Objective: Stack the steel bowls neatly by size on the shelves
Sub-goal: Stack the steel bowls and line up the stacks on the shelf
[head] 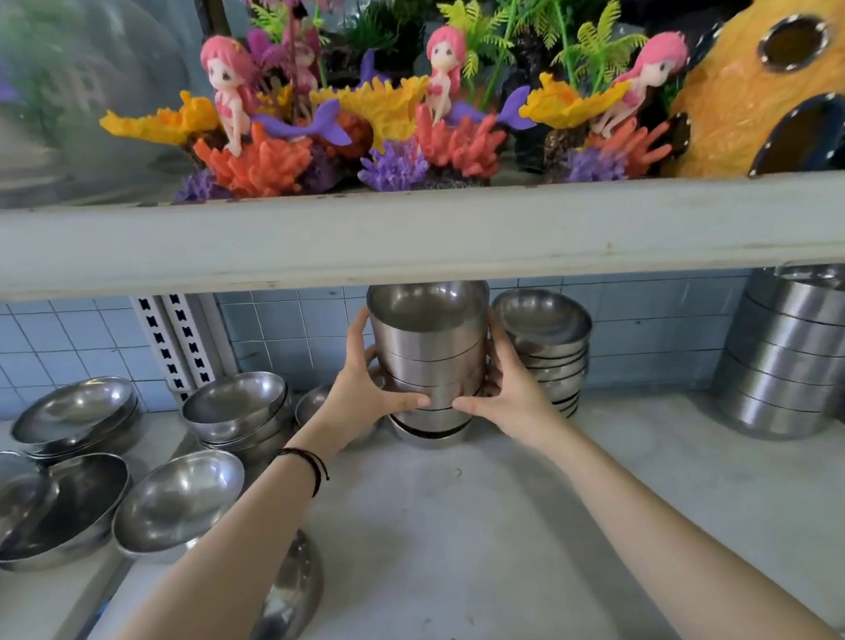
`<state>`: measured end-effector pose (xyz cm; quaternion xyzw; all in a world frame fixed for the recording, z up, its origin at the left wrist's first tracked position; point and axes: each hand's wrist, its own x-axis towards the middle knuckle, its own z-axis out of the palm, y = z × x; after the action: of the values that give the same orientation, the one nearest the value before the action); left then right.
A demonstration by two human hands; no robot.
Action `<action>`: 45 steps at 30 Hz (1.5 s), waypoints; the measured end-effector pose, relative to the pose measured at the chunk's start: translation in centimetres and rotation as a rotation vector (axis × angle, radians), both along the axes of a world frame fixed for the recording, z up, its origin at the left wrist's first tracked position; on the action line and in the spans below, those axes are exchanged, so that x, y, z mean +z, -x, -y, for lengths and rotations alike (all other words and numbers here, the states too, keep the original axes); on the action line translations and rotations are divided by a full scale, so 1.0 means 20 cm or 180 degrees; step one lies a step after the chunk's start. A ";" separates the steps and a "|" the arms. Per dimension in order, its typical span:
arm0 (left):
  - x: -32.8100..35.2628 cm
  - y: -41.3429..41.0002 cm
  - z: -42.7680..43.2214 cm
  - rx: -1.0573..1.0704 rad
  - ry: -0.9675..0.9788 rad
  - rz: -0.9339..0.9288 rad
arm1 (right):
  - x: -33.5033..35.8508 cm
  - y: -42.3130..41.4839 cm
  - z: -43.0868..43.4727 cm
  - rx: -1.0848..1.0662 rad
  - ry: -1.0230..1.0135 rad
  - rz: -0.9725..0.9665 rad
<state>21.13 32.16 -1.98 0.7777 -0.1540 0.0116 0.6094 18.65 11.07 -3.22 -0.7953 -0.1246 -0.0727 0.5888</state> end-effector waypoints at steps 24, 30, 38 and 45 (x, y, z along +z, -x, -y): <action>-0.15 -0.04 0.01 -0.0296 0.0268 -0.0139 | -0.16 0.03 -0.05 -0.0039 -0.0575 -0.0003; -0.14 -0.03 0.02 -0.0337 0.0343 -0.0110 | -0.15 0.04 -0.05 0.0044 -0.0726 -0.0029; -0.09 0.08 0.05 -0.0347 0.0659 -0.0446 | -0.10 0.16 -0.02 0.0250 -0.0854 -0.0247; -0.06 0.20 0.06 -0.0332 0.0643 -0.0709 | -0.05 0.25 0.02 0.0289 -0.0821 -0.0410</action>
<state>17.07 30.91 -3.20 0.6999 -0.1237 -0.0909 0.6975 13.73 10.68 -4.12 -0.7096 -0.1120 -0.0104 0.6956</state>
